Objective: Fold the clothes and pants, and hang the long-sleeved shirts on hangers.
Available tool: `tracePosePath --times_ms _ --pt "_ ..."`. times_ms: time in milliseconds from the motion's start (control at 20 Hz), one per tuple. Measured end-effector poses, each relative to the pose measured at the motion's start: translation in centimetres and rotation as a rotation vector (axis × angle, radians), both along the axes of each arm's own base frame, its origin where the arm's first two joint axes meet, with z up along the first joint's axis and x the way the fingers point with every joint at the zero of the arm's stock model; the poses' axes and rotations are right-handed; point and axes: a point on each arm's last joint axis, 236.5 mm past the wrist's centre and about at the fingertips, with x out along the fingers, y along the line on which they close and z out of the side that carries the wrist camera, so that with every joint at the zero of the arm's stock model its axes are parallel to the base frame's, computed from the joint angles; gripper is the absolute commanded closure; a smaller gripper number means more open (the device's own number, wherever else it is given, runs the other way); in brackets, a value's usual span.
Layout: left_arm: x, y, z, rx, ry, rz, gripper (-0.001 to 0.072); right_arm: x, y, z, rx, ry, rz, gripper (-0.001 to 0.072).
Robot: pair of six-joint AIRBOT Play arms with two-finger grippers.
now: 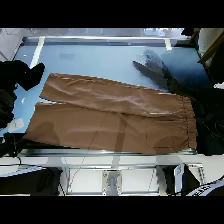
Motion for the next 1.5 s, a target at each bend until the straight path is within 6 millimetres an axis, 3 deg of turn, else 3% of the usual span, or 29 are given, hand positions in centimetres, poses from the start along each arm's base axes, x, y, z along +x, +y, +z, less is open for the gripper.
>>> tracePosePath --times_ms 100,150,200,250,450,650,950,1000,1200,1500 --pt "1.0 -0.4 -0.3 0.02 0.006 -0.029 0.0235 0.0 0.1 0.0 0.005 -0.001 0.002 0.0262" --pt "1.4 -0.7 -0.4 0.03 0.008 -0.047 0.0357 0.0 0.1 0.1 0.007 -0.002 0.002 0.0263" --pt "1.8 -0.8 -0.8 0.046 0.018 -0.065 0.0638 0.0 0.1 0.1 0.007 -0.001 0.002 0.0262" --pt "1.9 -1.0 -1.1 0.062 0.032 -0.085 0.0695 0.0 0.2 0.0 0.007 -0.001 0.002 0.0262" --pt "2.9 -1.9 -1.0 0.06 0.021 -0.116 0.0696 -1.3 -0.4 -1.3 -0.031 0.072 0.007 0.0262" --pt "3.3 -2.6 -0.5 0.04 0.004 -0.132 0.0696 -5.5 -2.4 -4.7 -0.077 0.261 -0.038 0.0262" --pt "3.4 -3.1 -0.2 0.023 -0.005 -0.145 0.0696 -10.7 -4.7 -9.9 0.079 0.416 -0.214 0.0251" --pt "3.4 -3.2 -0.2 0.021 -0.006 -0.147 0.0696 -11.1 -4.9 -10.7 0.116 0.427 -0.238 0.022" --pt "3.5 -3.3 -0.1 0.013 -0.006 -0.148 0.0696 -11.6 -5.2 -13.3 0.261 0.445 -0.294 0.0217" --pt "3.5 -3.4 -0.1 -0.003 0.001 -0.134 0.0697 -11.5 -6.8 -15.5 0.289 0.441 -0.369 0.0217"
